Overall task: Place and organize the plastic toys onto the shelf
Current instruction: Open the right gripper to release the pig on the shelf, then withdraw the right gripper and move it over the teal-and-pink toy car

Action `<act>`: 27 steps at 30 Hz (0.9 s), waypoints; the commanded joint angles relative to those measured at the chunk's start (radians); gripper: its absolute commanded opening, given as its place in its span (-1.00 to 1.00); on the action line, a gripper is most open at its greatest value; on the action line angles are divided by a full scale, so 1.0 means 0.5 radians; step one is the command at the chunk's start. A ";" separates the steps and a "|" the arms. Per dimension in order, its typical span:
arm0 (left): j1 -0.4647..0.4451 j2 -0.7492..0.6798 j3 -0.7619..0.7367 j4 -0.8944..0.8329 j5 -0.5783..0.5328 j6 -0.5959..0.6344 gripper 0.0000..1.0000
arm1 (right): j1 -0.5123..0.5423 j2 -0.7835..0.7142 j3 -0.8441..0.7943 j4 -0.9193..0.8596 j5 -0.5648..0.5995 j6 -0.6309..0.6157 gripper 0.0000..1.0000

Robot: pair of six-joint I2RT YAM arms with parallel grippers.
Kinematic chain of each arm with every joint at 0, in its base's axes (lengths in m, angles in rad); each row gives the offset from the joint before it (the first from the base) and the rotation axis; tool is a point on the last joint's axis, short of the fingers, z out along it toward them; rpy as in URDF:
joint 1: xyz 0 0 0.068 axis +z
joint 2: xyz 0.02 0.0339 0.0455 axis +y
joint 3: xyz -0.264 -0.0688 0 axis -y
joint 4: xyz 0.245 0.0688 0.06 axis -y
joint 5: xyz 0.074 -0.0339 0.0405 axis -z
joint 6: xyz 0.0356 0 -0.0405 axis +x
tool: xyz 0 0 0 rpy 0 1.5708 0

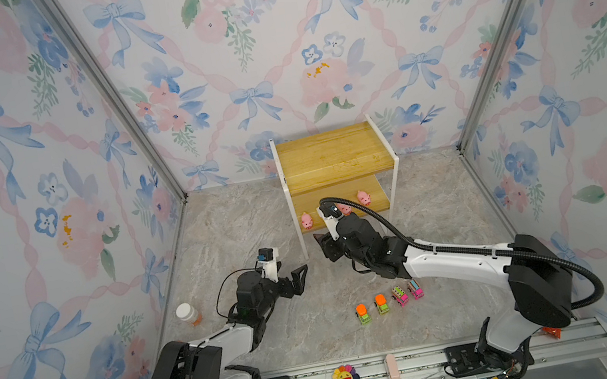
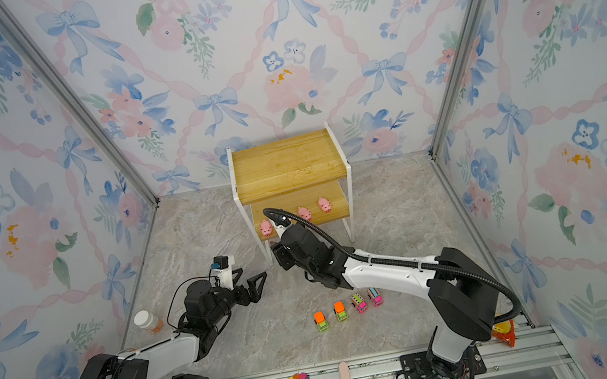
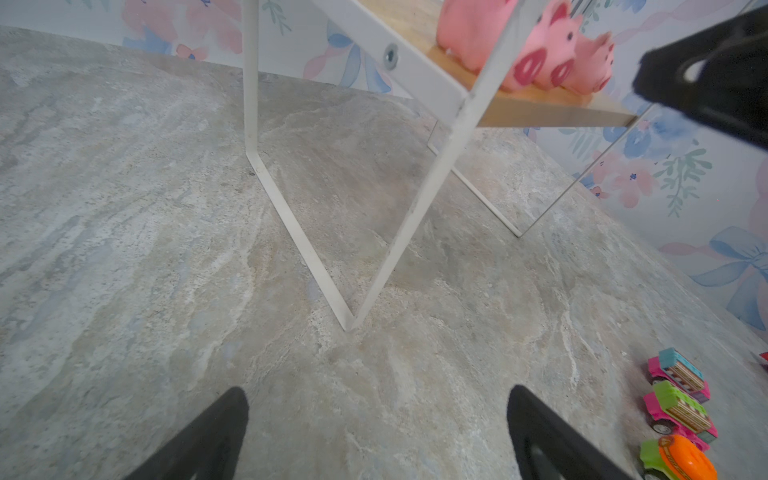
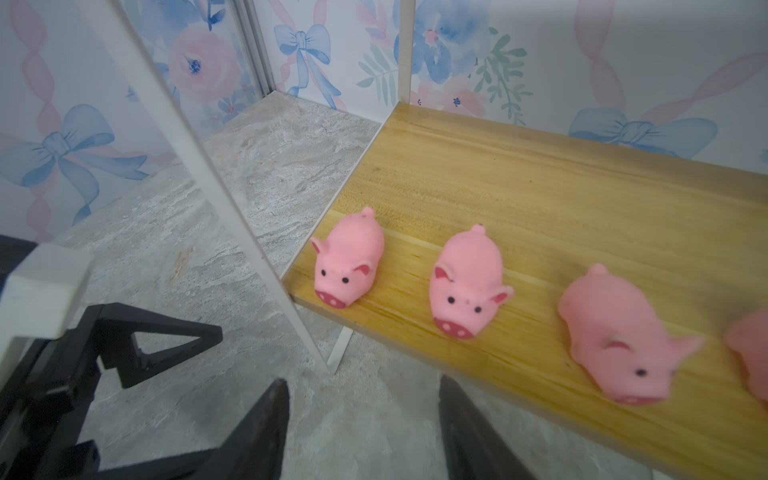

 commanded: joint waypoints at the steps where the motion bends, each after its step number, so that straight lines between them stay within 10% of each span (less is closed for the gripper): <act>1: -0.008 0.009 0.039 -0.021 0.047 0.025 0.96 | 0.007 -0.207 -0.077 -0.296 -0.260 -0.108 0.23; 27: -0.008 0.039 0.055 -0.041 0.002 0.020 0.96 | -0.620 -0.953 -0.848 -1.001 -0.410 0.437 0.36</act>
